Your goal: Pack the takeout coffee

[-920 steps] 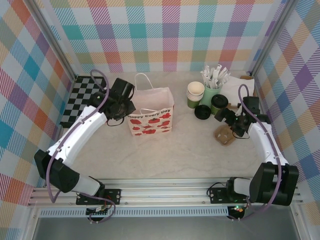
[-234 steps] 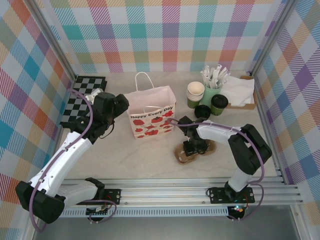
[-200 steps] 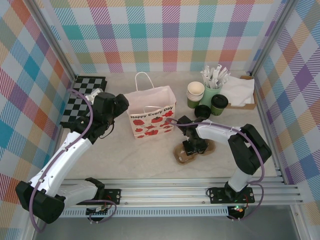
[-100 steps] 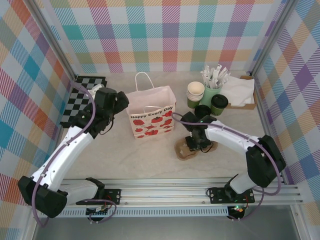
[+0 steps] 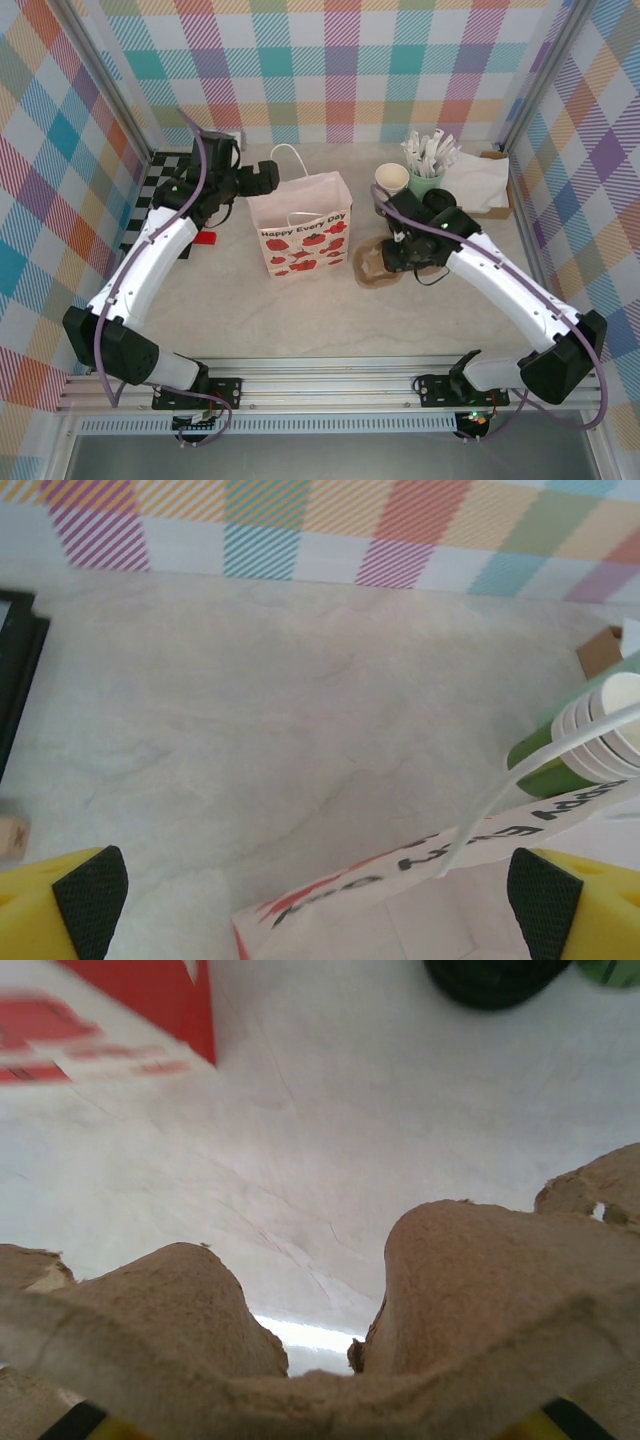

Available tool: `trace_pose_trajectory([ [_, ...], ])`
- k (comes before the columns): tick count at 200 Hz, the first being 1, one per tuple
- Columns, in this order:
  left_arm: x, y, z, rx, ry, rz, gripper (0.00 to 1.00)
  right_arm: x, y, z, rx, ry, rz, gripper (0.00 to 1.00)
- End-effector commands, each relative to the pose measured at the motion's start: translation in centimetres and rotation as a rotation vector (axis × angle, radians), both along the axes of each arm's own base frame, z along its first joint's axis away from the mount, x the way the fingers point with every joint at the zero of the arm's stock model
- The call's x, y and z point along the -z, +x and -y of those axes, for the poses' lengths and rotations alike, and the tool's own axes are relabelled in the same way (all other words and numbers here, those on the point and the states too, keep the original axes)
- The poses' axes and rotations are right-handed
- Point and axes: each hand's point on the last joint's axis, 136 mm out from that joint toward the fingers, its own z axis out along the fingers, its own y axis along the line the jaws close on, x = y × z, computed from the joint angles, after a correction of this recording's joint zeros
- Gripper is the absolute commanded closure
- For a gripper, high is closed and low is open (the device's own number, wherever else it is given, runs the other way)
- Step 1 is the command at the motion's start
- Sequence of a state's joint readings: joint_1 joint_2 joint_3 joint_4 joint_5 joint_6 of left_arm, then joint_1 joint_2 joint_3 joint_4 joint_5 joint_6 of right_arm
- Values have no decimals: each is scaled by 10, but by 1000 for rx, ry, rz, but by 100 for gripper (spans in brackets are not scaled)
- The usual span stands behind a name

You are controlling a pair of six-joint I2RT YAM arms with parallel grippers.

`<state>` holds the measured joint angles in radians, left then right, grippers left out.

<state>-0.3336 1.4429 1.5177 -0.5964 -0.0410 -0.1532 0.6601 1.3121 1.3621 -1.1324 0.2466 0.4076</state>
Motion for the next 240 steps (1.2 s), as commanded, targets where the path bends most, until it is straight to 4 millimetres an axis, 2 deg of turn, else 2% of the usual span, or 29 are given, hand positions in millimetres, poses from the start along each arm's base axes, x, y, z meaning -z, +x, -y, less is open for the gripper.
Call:
trace_pose_trajectory([
  [1, -39, 21, 16, 210, 25, 163, 2, -34, 2, 8, 31, 17, 32, 71],
  [21, -44, 17, 50, 452, -15, 170, 6, -70, 12, 10, 59, 30, 107, 71],
  [34, -43, 15, 66, 564, -24, 176, 7, -90, 17, 7, 56, 62, 153, 70],
  [55, -46, 15, 80, 689, -18, 206, 9, -110, 22, 2, 34, 87, 200, 69],
  [66, -48, 17, 86, 733, -14, 214, 15, -118, 24, -1, 24, 107, 215, 69],
  [78, -53, 20, 90, 760, -20, 215, 29, -125, 25, -8, 8, 145, 225, 69],
  [100, -63, 19, 96, 781, -69, 198, 63, -137, 26, -22, -23, 223, 239, 69],
  [116, -64, 16, 100, 786, -91, 183, 79, -147, 27, -28, -41, 257, 254, 69],
  [123, -61, 16, 100, 762, -72, 167, 84, -150, 27, -31, -51, 273, 261, 69],
  [137, -55, 12, 100, 719, -27, 133, 100, -154, 27, -35, -67, 295, 264, 69],
  [163, -60, 5, 101, 618, -3, 115, 100, -160, 28, -42, -91, 330, 267, 69],
  [184, -77, -2, 123, 621, -117, 133, 100, -167, 34, -52, -120, 364, 276, 69],
  [200, -78, -8, 134, 634, -171, 93, 100, -175, 39, -59, -138, 390, 284, 69],
  [240, -76, -9, 129, 520, -257, 24, 100, -189, 51, -81, -198, 460, 304, 69],
])
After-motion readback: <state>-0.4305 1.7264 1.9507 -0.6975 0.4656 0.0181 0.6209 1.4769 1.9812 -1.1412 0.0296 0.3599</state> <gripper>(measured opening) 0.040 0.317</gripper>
